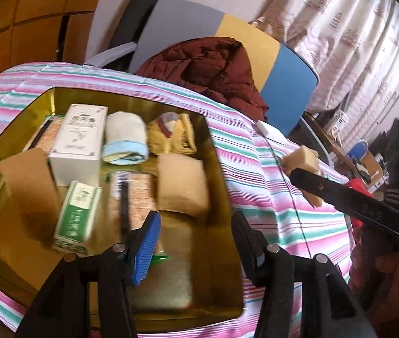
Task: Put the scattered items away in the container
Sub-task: 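Withdraw both tools from the tray toward the remaining sponges, then grasp a yellow sponge with the right tool while the left tool grips another sponge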
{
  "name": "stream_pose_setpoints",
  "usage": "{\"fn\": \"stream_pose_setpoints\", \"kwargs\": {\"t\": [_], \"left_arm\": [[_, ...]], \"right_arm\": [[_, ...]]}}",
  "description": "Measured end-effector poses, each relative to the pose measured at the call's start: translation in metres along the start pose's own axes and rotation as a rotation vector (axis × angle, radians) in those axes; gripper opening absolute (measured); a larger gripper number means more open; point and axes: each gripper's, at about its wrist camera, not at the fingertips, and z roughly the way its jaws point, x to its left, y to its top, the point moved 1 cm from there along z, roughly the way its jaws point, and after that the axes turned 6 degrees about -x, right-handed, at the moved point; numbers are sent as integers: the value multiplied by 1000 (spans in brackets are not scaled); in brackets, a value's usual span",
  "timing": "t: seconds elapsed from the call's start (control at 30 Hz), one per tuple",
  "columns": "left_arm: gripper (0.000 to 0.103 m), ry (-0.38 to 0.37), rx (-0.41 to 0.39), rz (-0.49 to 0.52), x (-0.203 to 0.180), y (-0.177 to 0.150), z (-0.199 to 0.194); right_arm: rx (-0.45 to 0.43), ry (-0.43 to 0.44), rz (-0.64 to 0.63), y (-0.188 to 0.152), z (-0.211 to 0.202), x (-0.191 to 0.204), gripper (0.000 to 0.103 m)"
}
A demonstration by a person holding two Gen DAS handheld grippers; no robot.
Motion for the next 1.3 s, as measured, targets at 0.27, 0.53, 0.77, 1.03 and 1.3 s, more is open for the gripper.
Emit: {"fn": "stream_pose_setpoints", "kwargs": {"t": [0.27,0.53,0.77,1.03,1.3], "left_arm": [[56,-50,23,81,-38,-6,5],[57,-79,79,126,-69,-13,18],[58,-89,110,189,-95,-17,28],[58,-101,138,227,-120,-15,51],[58,-122,146,270,-152,-4,82]], "right_arm": [[6,-184,101,2,-17,-107,79],[25,-276,171,6,-16,-189,86],[21,-257,218,7,13,-215,94],[78,-260,109,8,41,-202,69],[90,-186,229,7,26,-216,48]]}}
